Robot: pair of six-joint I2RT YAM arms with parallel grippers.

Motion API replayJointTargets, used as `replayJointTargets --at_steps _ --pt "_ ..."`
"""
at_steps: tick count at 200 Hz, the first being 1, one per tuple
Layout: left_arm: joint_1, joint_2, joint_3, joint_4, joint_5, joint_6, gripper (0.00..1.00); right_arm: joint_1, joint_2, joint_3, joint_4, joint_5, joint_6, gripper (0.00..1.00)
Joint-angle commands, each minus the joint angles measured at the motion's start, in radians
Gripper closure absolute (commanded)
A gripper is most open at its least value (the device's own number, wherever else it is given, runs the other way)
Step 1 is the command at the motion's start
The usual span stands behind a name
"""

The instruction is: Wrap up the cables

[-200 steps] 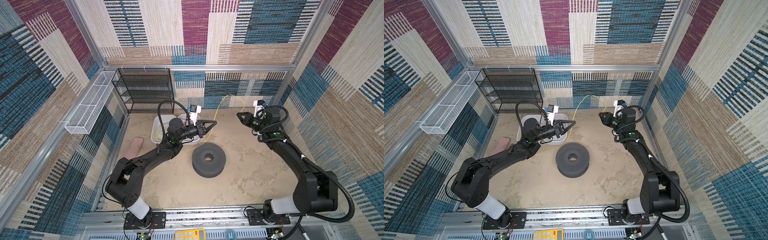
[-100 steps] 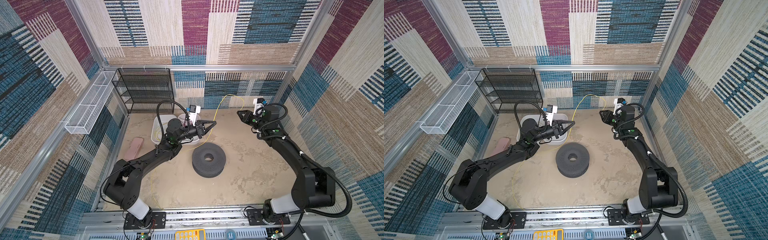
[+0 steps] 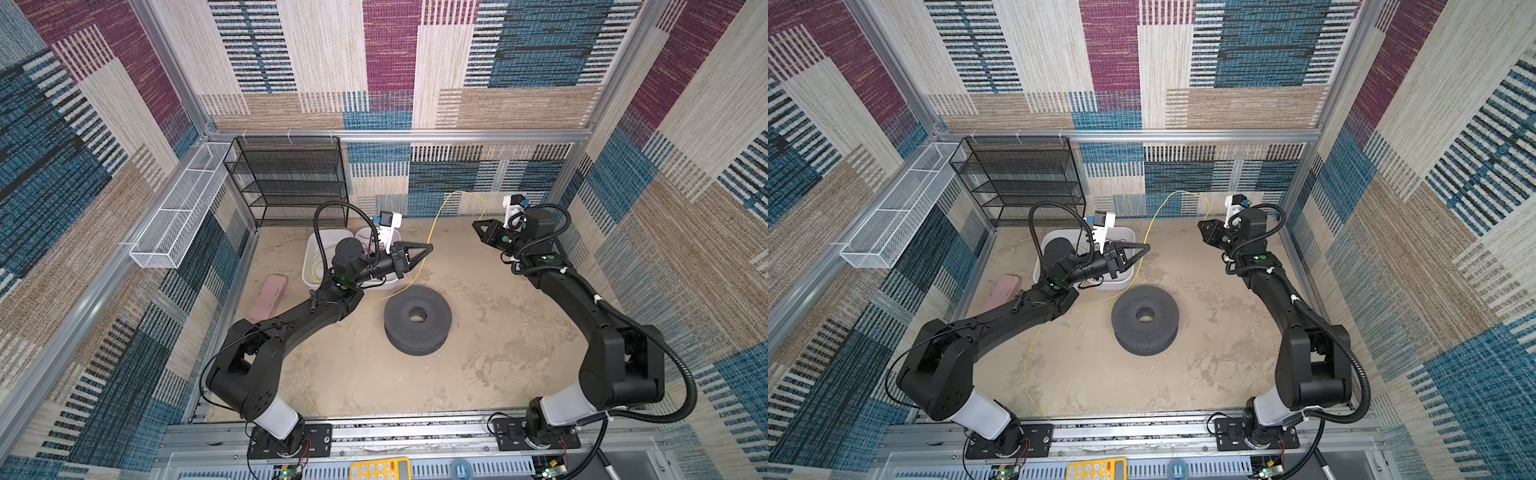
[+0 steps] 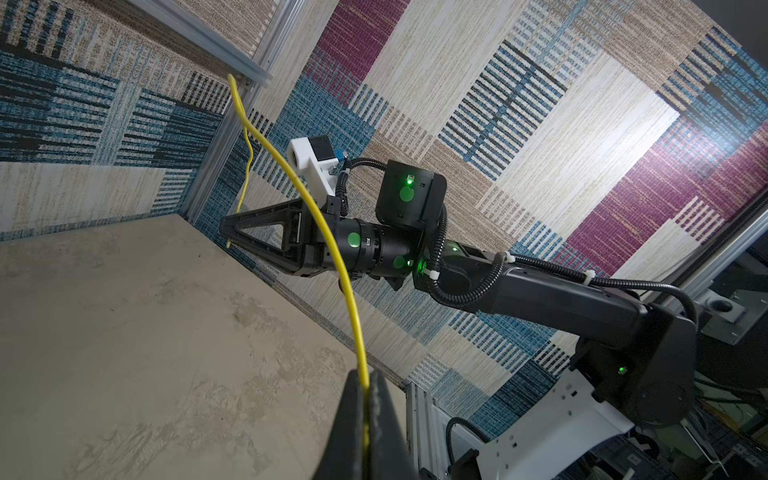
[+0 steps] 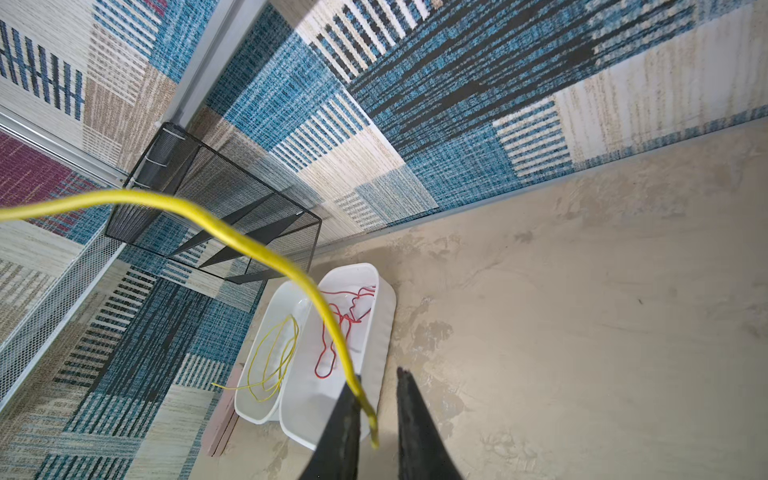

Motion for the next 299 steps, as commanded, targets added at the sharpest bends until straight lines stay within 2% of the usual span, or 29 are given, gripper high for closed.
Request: replayJointTargets --at_steps 1,31,49,67,77,98,128,153,185,204,225,254,277,299 --pt "0.001 -0.003 -0.002 0.039 0.002 0.004 1.0 0.001 -0.002 -0.004 0.019 -0.002 -0.02 0.9" --pt "0.009 -0.019 -0.015 0.013 0.001 0.017 1.0 0.0 -0.008 -0.012 -0.015 0.068 -0.061 0.93" --pt "0.026 -0.053 -0.046 -0.044 -0.013 0.048 1.0 0.0 -0.013 -0.018 -0.069 0.187 -0.132 0.94" --pt "0.044 -0.119 -0.084 -0.202 -0.07 0.133 1.0 0.0 -0.015 -0.034 -0.118 0.36 -0.206 0.95" --pt "0.046 -0.161 -0.094 -0.355 -0.132 0.208 1.0 0.0 -0.008 -0.041 -0.133 0.441 -0.244 0.95" --pt "0.047 -0.23 -0.081 -0.602 -0.268 0.35 1.0 0.001 0.019 -0.033 -0.156 0.554 -0.31 0.94" --pt "0.046 -0.284 -0.033 -0.849 -0.347 0.489 1.0 0.001 0.053 -0.003 -0.172 0.649 -0.388 0.93" --pt "0.047 -0.306 0.002 -1.014 -0.398 0.577 1.0 0.003 0.067 0.002 -0.163 0.642 -0.453 0.89" --pt "0.046 -0.32 0.027 -1.128 -0.429 0.629 1.0 0.016 0.07 -0.016 -0.147 0.648 -0.489 0.85" --pt "0.048 -0.322 0.028 -1.144 -0.439 0.627 1.0 0.017 0.085 0.002 -0.178 0.646 -0.473 0.75" --pt "0.047 -0.317 0.022 -1.11 -0.432 0.591 1.0 0.017 0.104 0.032 -0.223 0.586 -0.43 0.66" --pt "0.048 -0.322 -0.01 -0.998 -0.416 0.521 1.0 0.016 0.09 0.053 -0.264 0.465 -0.258 0.56" --pt "0.047 -0.34 -0.051 -0.895 -0.423 0.477 1.0 -0.005 -0.025 -0.075 -0.116 0.275 -0.081 0.45" --pt "0.048 -0.364 -0.1 -0.796 -0.429 0.445 1.0 -0.029 -0.135 -0.192 0.037 0.136 0.114 0.38"
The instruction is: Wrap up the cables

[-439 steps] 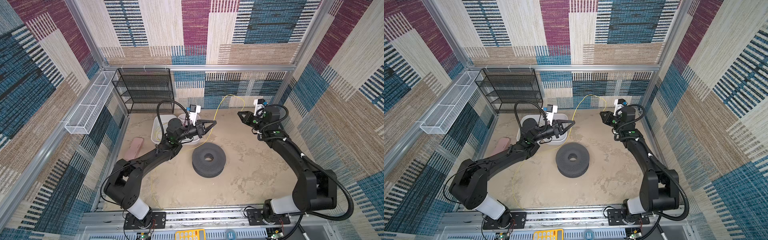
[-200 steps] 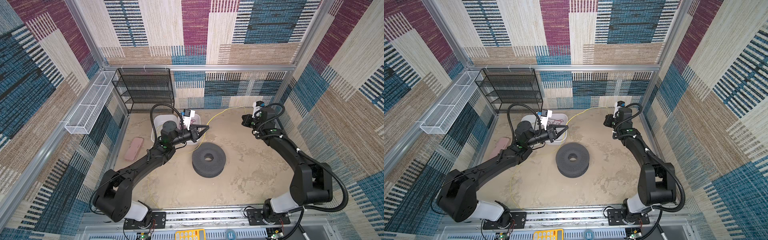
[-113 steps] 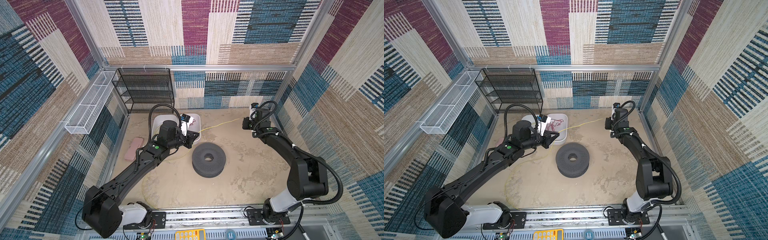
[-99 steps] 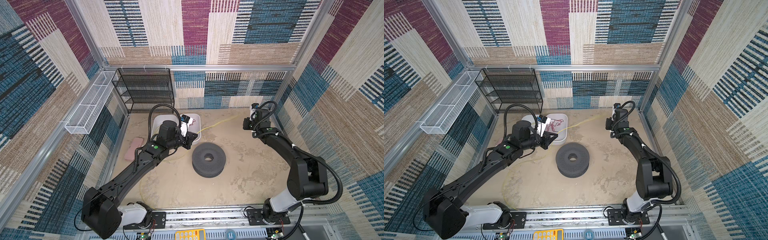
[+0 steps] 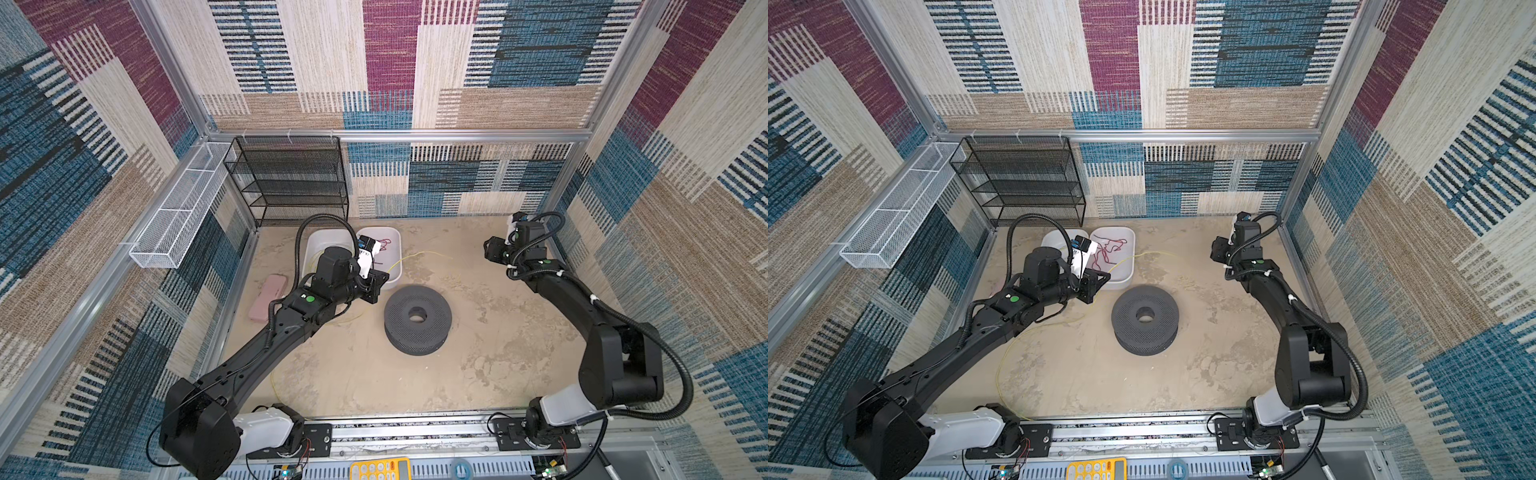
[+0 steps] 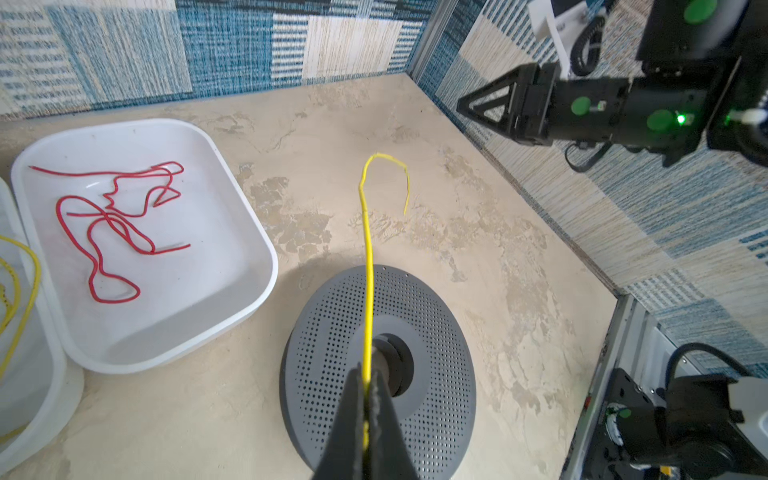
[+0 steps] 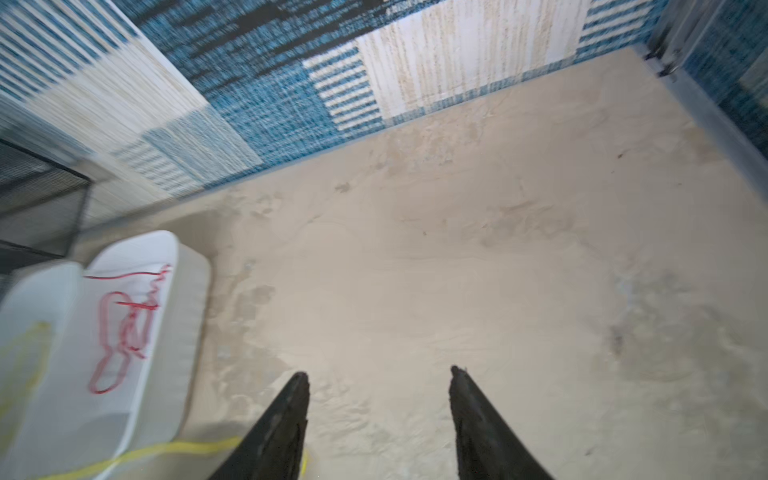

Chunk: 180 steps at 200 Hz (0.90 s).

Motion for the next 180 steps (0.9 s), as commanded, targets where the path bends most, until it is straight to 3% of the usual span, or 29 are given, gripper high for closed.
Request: replayJointTargets --at_steps 1,32,56,106,180 --pt "0.001 -0.024 -0.042 0.167 -0.012 -0.065 1.0 -0.017 -0.092 -0.084 0.213 -0.214 0.273 0.37" --pt "0.002 -0.061 -0.124 0.313 -0.032 -0.104 1.0 -0.016 -0.182 -0.24 0.458 -0.363 0.588 0.3" --pt "0.001 -0.078 -0.167 0.387 -0.036 -0.128 1.0 -0.009 -0.21 -0.316 0.595 -0.412 0.735 0.27" --pt "0.002 -0.068 -0.164 0.411 -0.033 -0.152 1.0 0.024 -0.224 -0.336 0.592 -0.431 0.748 0.28" --pt "-0.01 0.09 -0.07 0.49 0.089 -0.236 1.0 0.378 -0.113 -0.244 0.695 -0.419 0.691 0.28"
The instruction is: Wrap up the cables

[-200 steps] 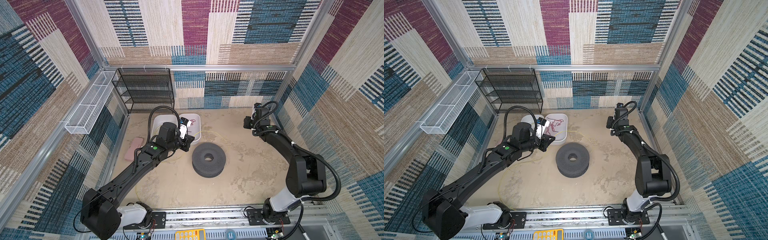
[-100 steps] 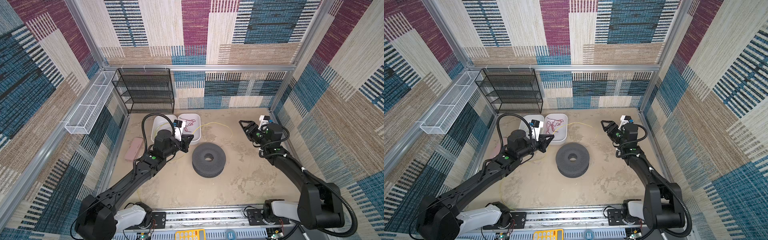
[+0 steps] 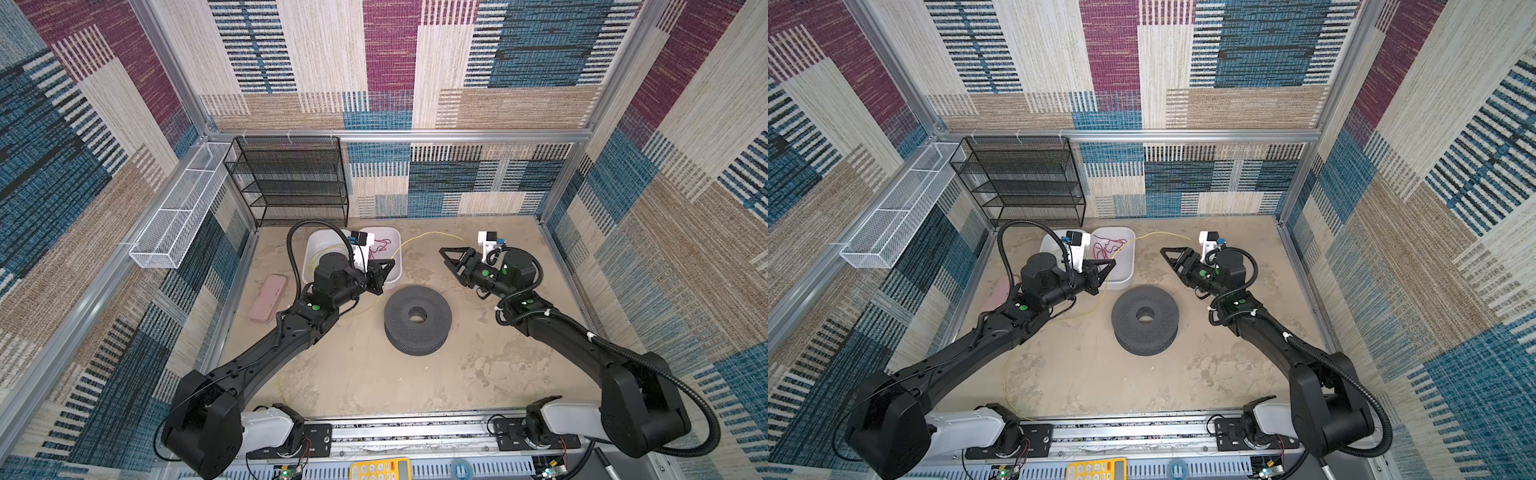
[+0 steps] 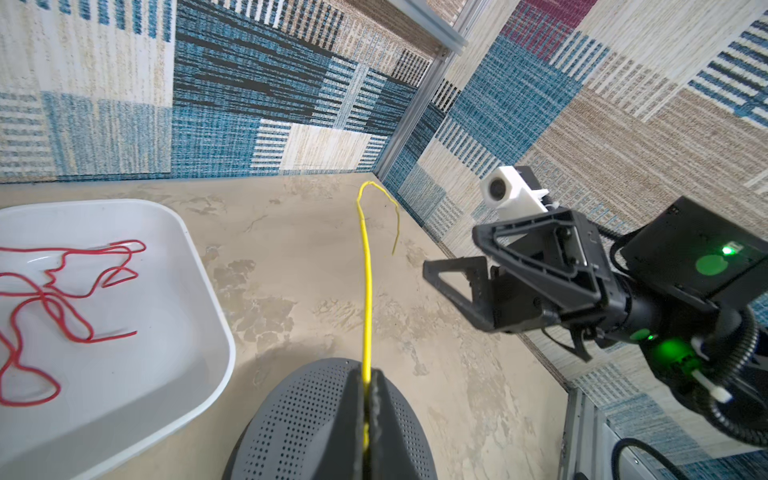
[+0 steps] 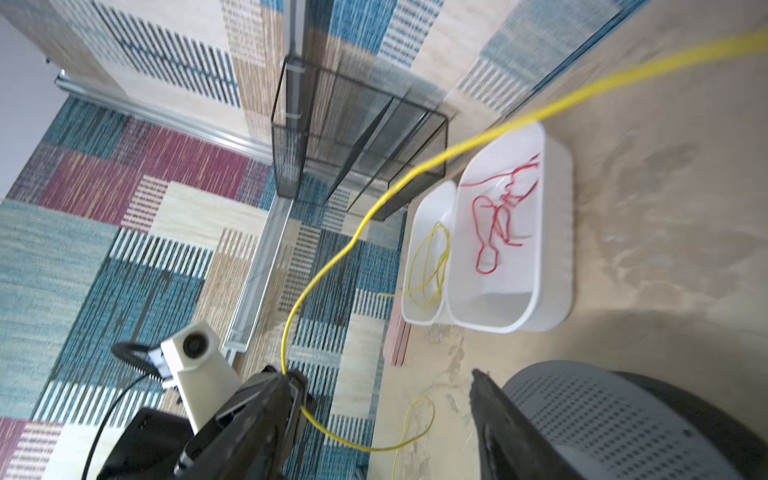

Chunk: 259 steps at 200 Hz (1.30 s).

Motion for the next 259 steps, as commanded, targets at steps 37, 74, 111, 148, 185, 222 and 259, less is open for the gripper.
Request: replayJointTargets --at_steps 37,74,111,148,185,222,259 --pt "-0.026 0.087 0.063 0.059 0.123 -0.045 1.0 0.123 0.106 0.093 0.139 -0.009 0.01 0.31" --pt "-0.052 0.103 0.09 0.062 0.195 -0.002 1.0 0.131 0.153 0.132 0.119 -0.027 0.009 0.58" --pt "-0.063 0.116 0.101 0.056 0.261 0.011 1.0 0.131 0.134 0.15 0.064 -0.001 -0.039 0.88" --pt "-0.063 0.066 0.091 -0.011 0.169 0.033 0.47 0.069 0.096 0.169 -0.04 0.045 -0.103 1.0" --pt "-0.053 -0.103 0.067 -0.292 -0.158 0.078 0.38 -0.167 0.088 0.177 -0.11 0.003 -0.172 1.0" --pt "-0.022 -0.27 0.028 -0.652 -0.579 0.004 0.31 -0.288 0.167 0.24 -0.153 -0.077 -0.252 1.0" --pt "0.007 -0.403 -0.066 -0.829 -0.613 -0.078 0.31 -0.331 0.268 0.301 -0.151 -0.11 -0.271 1.0"
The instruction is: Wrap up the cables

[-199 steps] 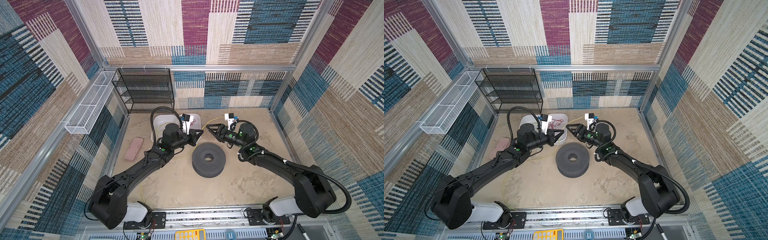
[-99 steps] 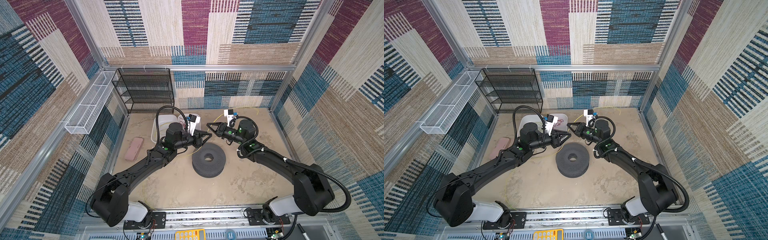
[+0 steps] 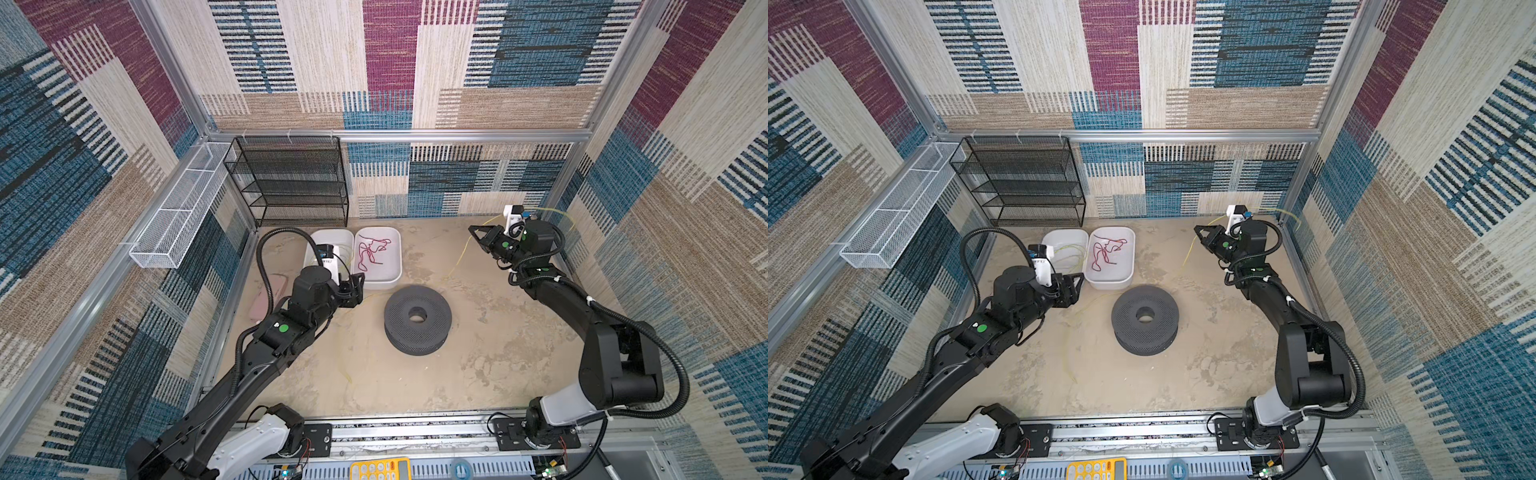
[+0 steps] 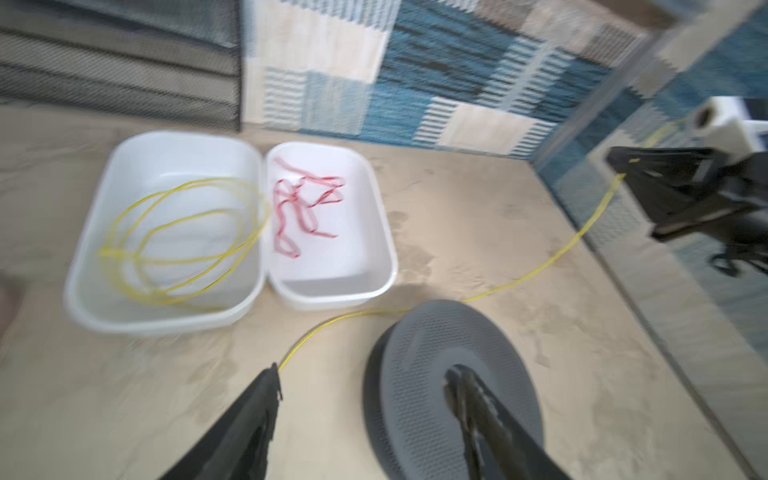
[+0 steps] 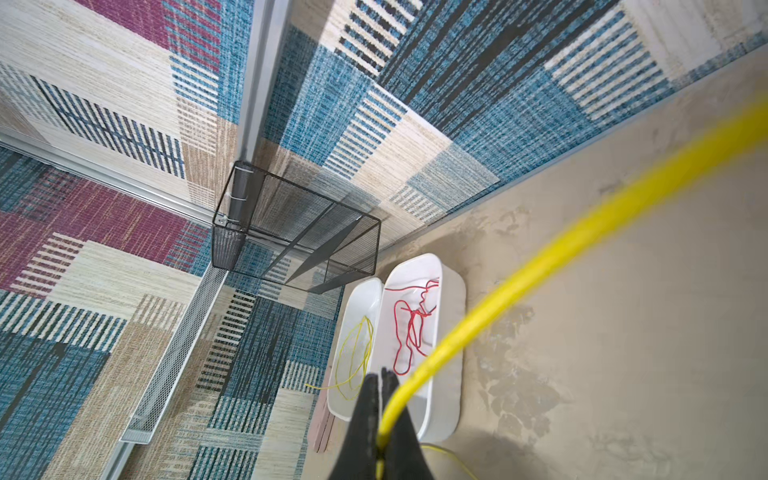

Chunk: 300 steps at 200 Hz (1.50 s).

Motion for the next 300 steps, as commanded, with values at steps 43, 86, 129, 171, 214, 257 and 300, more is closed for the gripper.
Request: replayJointTargets --at_steps 43,86,129,171,214,257,300 --pt "0.003 -0.097 -0.152 -0.25 0.005 -0.233 0.31 -0.014 0.099 0.046 0.055 -0.088 0.006 1.0" --pt "0.003 -0.103 -0.29 -0.193 0.089 -0.335 0.33 -0.014 0.1 0.04 0.064 -0.089 0.008 1.0" --pt "-0.001 -0.053 -0.378 -0.136 0.156 -0.389 0.45 -0.014 0.098 0.033 0.064 -0.09 0.006 1.0" --pt "0.0 -0.018 -0.479 0.023 0.205 -0.402 0.75 -0.014 0.105 0.029 0.057 -0.092 0.002 1.0" --pt "-0.004 -0.117 -0.436 -0.047 0.151 -0.347 1.0 -0.014 0.093 0.017 0.063 -0.104 0.0 1.0" --pt "-0.005 -0.201 -0.309 -0.063 0.236 -0.218 1.0 -0.019 0.109 0.025 0.037 -0.11 0.003 0.9" --pt "-0.006 -0.154 -0.16 0.015 0.37 -0.111 1.0 -0.074 0.128 0.018 0.043 -0.137 0.034 0.79"
